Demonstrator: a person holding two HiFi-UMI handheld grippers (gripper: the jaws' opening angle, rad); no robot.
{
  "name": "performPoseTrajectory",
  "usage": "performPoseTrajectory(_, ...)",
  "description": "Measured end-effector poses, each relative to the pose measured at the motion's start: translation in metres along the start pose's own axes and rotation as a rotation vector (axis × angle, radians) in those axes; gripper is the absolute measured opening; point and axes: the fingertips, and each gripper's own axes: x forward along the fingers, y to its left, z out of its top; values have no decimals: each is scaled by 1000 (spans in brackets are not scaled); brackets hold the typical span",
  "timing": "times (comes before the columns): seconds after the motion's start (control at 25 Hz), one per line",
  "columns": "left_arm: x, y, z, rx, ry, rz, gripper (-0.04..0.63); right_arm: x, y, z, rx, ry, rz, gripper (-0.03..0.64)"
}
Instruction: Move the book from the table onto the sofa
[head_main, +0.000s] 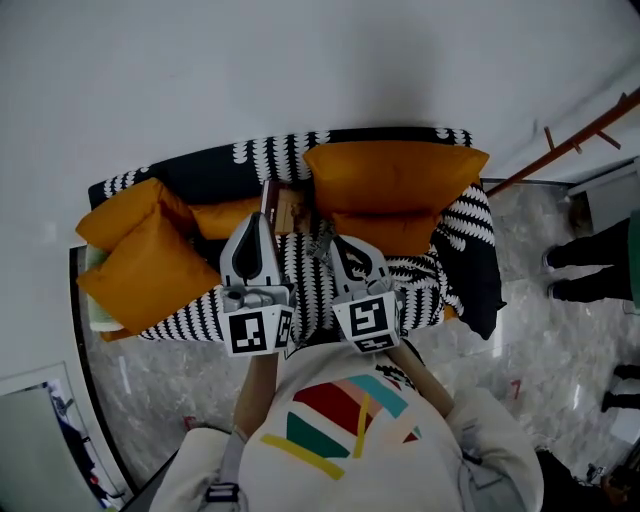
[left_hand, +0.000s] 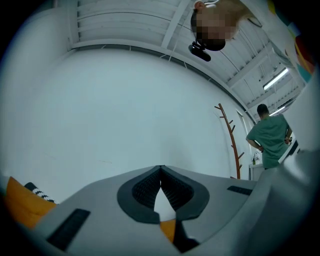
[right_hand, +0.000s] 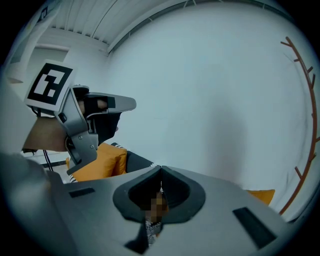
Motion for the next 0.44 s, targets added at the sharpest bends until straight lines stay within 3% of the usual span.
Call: performPoseTrajectory(0.44, -3, 9, -26, -22, 49, 3, 8, 8, 8, -15, 20, 24, -2, 12)
